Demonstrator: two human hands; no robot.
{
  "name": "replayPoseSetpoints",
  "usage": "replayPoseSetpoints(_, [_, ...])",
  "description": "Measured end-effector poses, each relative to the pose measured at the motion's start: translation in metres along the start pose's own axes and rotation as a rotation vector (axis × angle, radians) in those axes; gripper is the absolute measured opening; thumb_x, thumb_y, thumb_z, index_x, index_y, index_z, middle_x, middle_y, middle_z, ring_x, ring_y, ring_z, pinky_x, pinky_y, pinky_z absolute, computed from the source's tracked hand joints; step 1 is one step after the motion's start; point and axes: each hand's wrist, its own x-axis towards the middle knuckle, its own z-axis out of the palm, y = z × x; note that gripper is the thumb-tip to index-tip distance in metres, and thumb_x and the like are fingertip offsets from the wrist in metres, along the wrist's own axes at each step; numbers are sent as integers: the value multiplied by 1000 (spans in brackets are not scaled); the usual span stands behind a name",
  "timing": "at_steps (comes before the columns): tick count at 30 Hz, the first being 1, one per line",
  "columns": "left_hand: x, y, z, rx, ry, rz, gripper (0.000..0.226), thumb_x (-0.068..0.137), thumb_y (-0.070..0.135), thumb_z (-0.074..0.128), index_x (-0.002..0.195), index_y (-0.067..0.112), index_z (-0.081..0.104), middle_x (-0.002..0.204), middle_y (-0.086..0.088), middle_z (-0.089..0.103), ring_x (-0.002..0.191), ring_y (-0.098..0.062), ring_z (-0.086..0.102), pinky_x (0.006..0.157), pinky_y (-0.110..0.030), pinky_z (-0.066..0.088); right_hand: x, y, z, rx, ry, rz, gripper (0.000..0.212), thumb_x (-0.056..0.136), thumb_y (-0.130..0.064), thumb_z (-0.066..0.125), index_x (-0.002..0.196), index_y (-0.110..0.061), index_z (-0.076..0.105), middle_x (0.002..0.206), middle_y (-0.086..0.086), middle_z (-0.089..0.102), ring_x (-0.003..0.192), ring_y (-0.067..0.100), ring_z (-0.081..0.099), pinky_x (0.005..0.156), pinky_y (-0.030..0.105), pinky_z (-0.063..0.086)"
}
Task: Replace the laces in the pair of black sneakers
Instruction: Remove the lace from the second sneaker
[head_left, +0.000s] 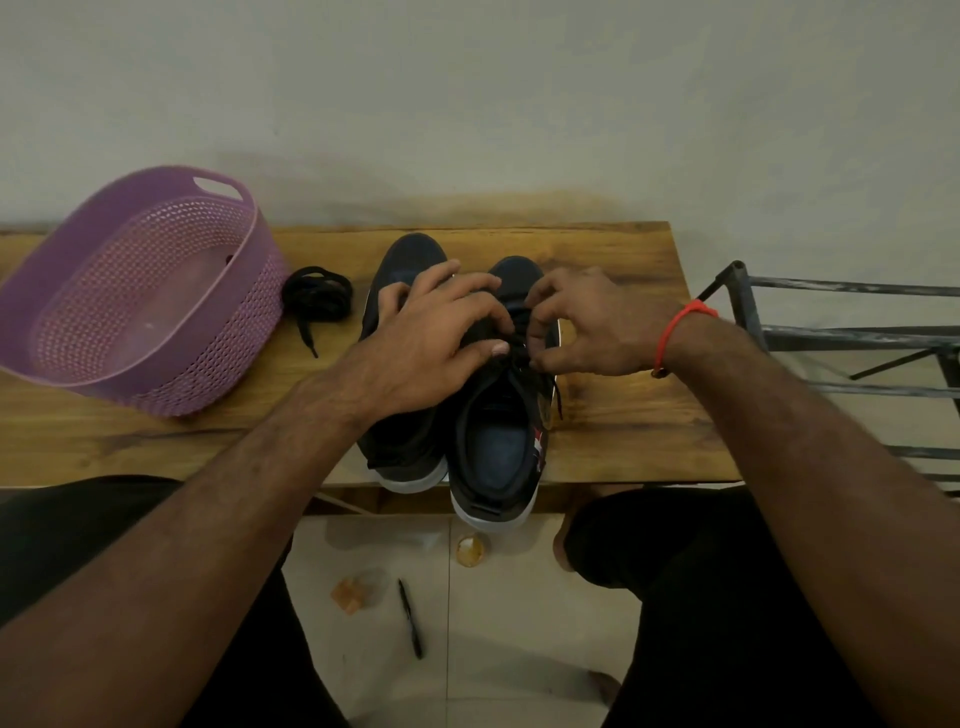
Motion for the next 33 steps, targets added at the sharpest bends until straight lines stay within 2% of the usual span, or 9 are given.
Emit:
replayPoseSetpoints(3, [1,-5,-1,-21,0,7,61,85,74,57,138,44,51,165,10,24,155,-19,4,117,-59,7,-1,1,-2,59,8,32,13,84,-35,70,79,-38,58,136,-2,43,132,24,30,108,42,33])
replayPoseSetpoints(5, [0,-7,-3,13,-12,1,71,78,81,57,139,45,49,168,7,17,156,-21,1,118,-60,6,1,1,-2,61,48,11,11,83,-34,69,80,-35,59,127,-3,48,125,22,37,104,40,36])
replayPoseSetpoints(9, [1,-7,-9,35,-36,-18,48,79,69,67,119,44,62,168,8,13,156,-21,-3,119,-59,2,1,1,-6,131,100,-25,8,88,-24,70,88,-26,62,100,-8,63,100,11,58,78,19,46])
replayPoseSetpoints(15, [0,-7,-15,63,-74,-14,35,74,70,70,97,43,70,165,14,21,155,-21,-2,118,-57,2,0,5,-10,147,87,-33,7,90,-25,71,94,-29,67,96,-11,67,94,5,60,69,10,38])
replayPoseSetpoints(18, [-1,-5,-17,79,-92,-12,34,73,68,72,96,43,70,165,16,19,154,-21,-3,117,-57,1,-1,5,-9,108,112,-45,3,92,-26,69,94,-28,67,97,-10,67,97,8,60,74,16,43])
replayPoseSetpoints(21, [-2,-4,-17,99,-114,-13,32,74,68,71,95,45,70,166,19,17,154,-20,-5,117,-58,0,-1,6,-9,62,129,-36,2,91,-26,66,91,-28,65,96,-12,63,97,11,58,87,38,50])
replayPoseSetpoints(23, [-2,-3,-15,123,-132,-15,32,74,68,71,96,45,69,166,20,15,154,-19,-7,116,-59,0,-2,10,-12,24,154,-9,4,89,-26,66,86,-27,63,96,-11,60,95,14,56,87,45,51])
replayPoseSetpoints(28, [-2,-4,-9,130,-143,-15,33,74,70,70,96,45,67,166,20,17,154,-19,-6,117,-63,1,-7,29,-22,42,380,115,4,85,-28,68,84,-27,64,103,-5,54,103,20,52,90,43,48])
replayPoseSetpoints(33, [-1,-4,-12,140,-116,-16,33,75,71,69,96,45,68,166,19,17,154,-18,-5,117,-61,0,-2,18,-12,9,200,-21,17,84,-45,70,99,-41,63,132,-2,49,129,26,39,108,49,35])
